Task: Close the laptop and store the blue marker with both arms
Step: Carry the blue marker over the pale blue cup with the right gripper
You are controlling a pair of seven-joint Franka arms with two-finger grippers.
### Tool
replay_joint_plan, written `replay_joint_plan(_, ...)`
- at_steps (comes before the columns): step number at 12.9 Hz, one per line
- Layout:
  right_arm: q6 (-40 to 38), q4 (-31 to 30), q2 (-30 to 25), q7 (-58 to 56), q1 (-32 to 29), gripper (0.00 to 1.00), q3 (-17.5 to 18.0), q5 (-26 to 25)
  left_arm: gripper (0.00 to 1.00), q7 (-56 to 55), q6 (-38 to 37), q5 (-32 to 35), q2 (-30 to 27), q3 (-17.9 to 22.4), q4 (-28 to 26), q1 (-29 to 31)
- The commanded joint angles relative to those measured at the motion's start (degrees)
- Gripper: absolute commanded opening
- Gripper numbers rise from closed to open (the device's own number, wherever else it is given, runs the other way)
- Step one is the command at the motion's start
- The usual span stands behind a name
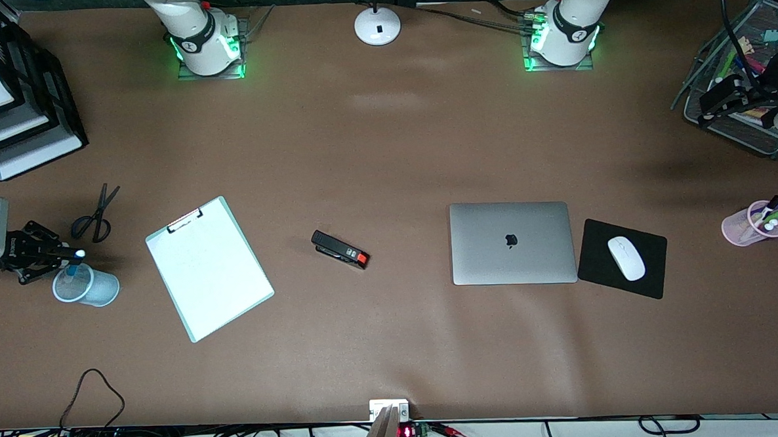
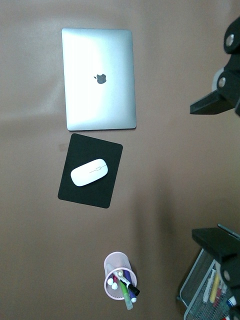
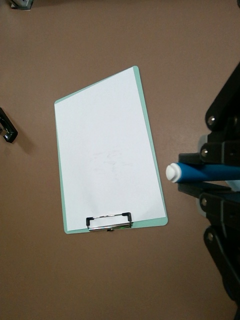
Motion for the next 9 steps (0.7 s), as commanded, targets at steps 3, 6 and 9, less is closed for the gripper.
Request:
replay_joint_plan(3, -0.42, 3.58, 4.1, -2.6, -2.35, 0.08, 1.11, 1.0, 1.0, 1.1, -1.69, -0.16, -1.28, 9.28, -0.68, -11.77)
replay_joint_plan(6, 0.19, 3.66, 5.33, -2.69, -3.14, 0.09, 1.11, 1.0, 1.0, 0.74, -2.31, -0.25, -1.37, 15.21, -0.78, -18.84)
replay_joint_plan(9, 2.83, 3.75, 5.51, -3.31, -3.49, 0.23, 1.11, 1.0, 1.0, 0.65, -2.84, -0.25, -2.68, 18.48, -2.09, -22.64)
